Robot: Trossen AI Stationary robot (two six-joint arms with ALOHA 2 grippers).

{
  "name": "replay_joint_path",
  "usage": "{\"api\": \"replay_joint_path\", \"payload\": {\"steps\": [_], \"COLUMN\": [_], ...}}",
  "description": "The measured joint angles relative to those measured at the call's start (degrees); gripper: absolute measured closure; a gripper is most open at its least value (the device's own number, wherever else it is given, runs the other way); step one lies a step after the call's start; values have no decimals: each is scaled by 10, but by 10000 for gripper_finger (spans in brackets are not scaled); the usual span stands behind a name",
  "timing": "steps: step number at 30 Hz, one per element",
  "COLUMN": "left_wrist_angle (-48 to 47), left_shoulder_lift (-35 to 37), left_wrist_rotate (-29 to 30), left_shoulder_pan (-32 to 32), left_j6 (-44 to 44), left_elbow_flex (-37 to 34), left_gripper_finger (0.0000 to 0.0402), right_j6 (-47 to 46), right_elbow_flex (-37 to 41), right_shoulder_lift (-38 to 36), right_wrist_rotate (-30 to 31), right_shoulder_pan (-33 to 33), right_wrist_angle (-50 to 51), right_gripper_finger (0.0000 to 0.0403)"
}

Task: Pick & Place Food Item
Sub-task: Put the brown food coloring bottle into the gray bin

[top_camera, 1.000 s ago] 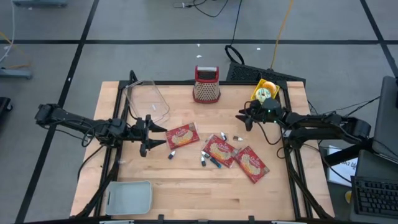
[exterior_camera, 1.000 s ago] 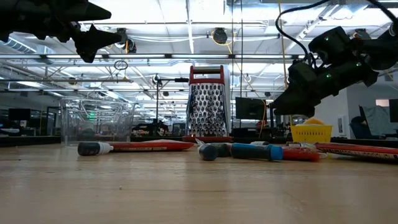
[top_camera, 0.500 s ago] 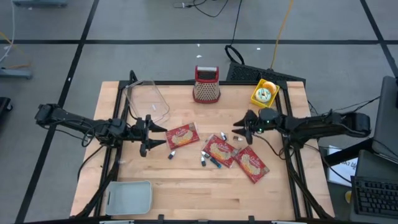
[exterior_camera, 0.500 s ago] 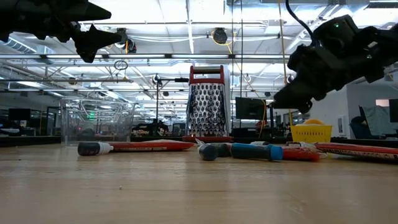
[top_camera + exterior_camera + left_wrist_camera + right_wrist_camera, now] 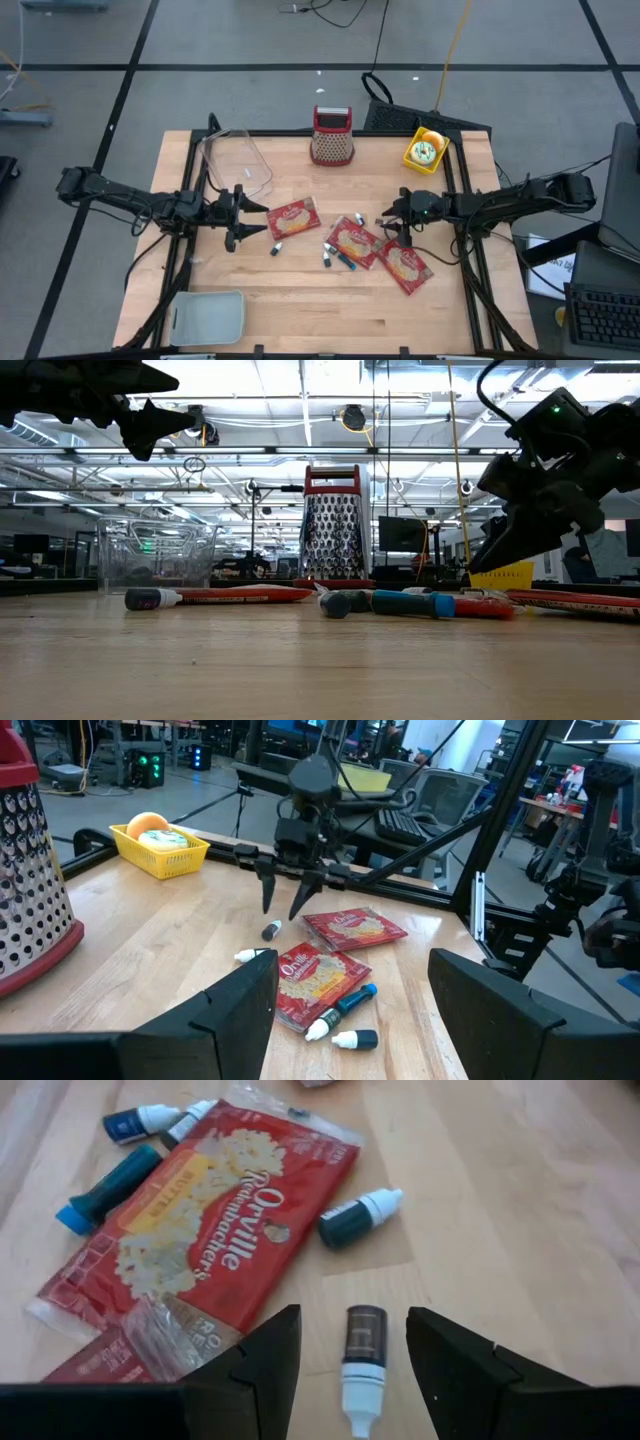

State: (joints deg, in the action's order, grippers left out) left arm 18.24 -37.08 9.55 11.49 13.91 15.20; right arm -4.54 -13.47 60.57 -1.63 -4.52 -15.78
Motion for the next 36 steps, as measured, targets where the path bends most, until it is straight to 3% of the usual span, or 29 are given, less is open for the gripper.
{"api": "replay_joint_path", "payload": {"steps": [6,20,29,36], "left_wrist_angle": [0,0,1,77], "left_shoulder_lift": [0,0,0,0], "left_wrist_rotate": [0,0,0,0], "left_shoulder_pan": [0,0,0,0], "left_j6": [0,0,0,15], "left_elbow_flex": [0,0,0,0], "left_gripper_finger": [144,144,144,144], "right_j6": [18,9,8,8], "right_elbow_flex": [29,35,34,34], "right_shoulder_lift": [34,107,113,113], "right_wrist_rotate": [34,33,34,47], "right_shoulder_pan": [17,16,16,16], "right_wrist_angle": [-37,-104,-90,-85], "right_gripper_finger": [232,232,232,276]}}
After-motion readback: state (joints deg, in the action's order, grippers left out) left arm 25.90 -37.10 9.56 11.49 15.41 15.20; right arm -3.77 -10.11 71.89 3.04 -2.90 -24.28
